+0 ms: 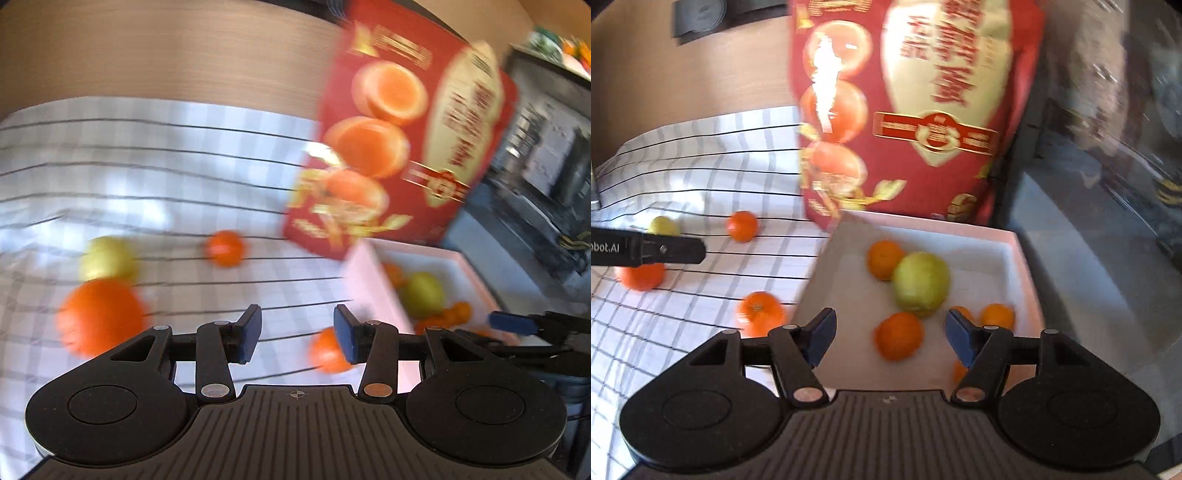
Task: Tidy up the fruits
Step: 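Grasp the large navel orange with the right tool and lift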
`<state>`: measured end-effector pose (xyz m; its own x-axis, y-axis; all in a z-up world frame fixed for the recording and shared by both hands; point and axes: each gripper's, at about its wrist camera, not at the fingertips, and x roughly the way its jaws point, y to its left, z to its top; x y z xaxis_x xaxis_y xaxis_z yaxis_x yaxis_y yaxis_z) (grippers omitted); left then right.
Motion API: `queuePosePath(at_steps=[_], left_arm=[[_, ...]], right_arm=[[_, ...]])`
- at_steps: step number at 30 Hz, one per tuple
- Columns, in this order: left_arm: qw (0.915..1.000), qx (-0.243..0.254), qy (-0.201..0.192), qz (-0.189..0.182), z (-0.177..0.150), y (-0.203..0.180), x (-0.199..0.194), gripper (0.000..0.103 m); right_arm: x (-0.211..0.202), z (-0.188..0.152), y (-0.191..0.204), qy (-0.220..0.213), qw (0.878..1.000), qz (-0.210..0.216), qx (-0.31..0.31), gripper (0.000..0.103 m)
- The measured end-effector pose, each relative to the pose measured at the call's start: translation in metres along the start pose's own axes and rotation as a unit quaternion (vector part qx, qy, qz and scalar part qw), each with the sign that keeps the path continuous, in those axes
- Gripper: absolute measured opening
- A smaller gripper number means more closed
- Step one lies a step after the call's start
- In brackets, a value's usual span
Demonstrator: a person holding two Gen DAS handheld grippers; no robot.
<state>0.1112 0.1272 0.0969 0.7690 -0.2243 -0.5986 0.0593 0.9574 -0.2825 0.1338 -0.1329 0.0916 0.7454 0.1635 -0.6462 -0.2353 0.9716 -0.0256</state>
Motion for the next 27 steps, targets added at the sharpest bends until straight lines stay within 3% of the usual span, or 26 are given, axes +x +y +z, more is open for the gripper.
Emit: queuePosePath(at_steps=[4, 10, 17, 21, 27], left_arm=[[0.9984, -0.042, -0.009, 0.038, -0.016, 0.052, -0.039, 0.047], [0.99, -0.111, -0.005, 0.086, -0.038, 0.131, -0.084, 0.047], [0.9801, -0.169, 0.002, 0.104, -0.064, 0.186, -0.11, 0.047], [0.9785, -0.181, 0.013, 0.099, -0.073, 0.199, -0.113, 0.047], [0.9785, -0.178, 0.018, 0.103, -0.075, 0.211, -0.121, 0.047]], right_arm=[[-0.01, 0.006, 0.036, -0.008, 0.999, 0.029, -0.016, 0.073], [-0.002, 0.022, 0.105, 0.003, 0.994, 0.111, -0.02, 0.077], [0.025, 0.027, 0.212, 0.022, 0.982, 0.167, -0.09, 0.077], [0.049, 0.034, 0.267, 0.02, 0.98, 0.164, -0.113, 0.077], [0.098, 0.062, 0.318, 0.016, 0.985, 0.108, -0.137, 0.077]])
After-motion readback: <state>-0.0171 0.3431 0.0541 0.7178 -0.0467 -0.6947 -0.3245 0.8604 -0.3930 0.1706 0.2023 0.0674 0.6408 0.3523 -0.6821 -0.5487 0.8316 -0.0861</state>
